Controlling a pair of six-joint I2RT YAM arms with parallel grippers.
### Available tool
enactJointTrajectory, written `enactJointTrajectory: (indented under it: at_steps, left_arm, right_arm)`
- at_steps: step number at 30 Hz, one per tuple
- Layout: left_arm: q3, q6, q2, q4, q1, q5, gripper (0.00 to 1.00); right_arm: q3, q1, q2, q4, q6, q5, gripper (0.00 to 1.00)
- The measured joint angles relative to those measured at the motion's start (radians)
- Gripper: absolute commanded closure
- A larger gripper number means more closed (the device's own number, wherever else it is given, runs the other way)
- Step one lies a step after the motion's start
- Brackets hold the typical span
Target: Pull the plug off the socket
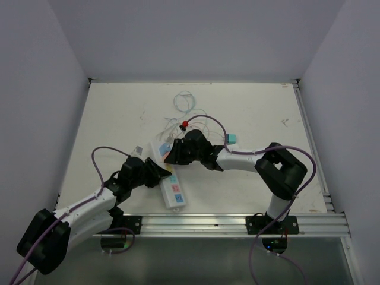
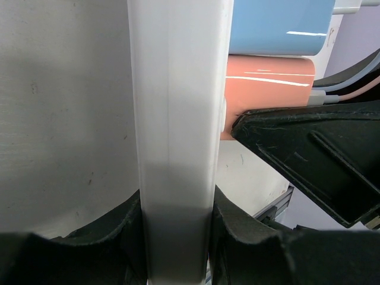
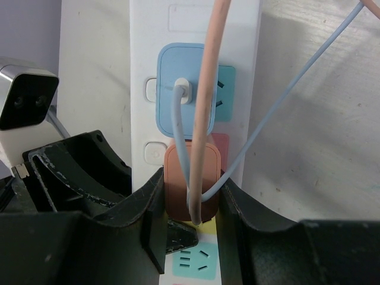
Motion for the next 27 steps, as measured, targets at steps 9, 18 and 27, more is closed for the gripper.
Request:
enactJointTrajectory:
  at_steps: [9, 18, 27]
  left_arm:
    - [0.0, -0.001, -0.003, -0.013, -0.005, 0.0, 1.0]
    - [0.012, 0.0, -0.006, -0.018, -0.013, 0.009, 1.0]
    - [0.014, -0.013, 0.0, -0.089, -0.003, -0.053, 1.0]
  right_arm:
    - [-0.014, 0.0, -0.002, 0.014, -0.002, -0.01, 1.0]
    - [-0.072, -0.01, -0.041, 0.079, 0.008, -0.016, 1.0]
    - [-0.121, -0.026, -0.084, 0.138, 0.011, -0.031, 1.0]
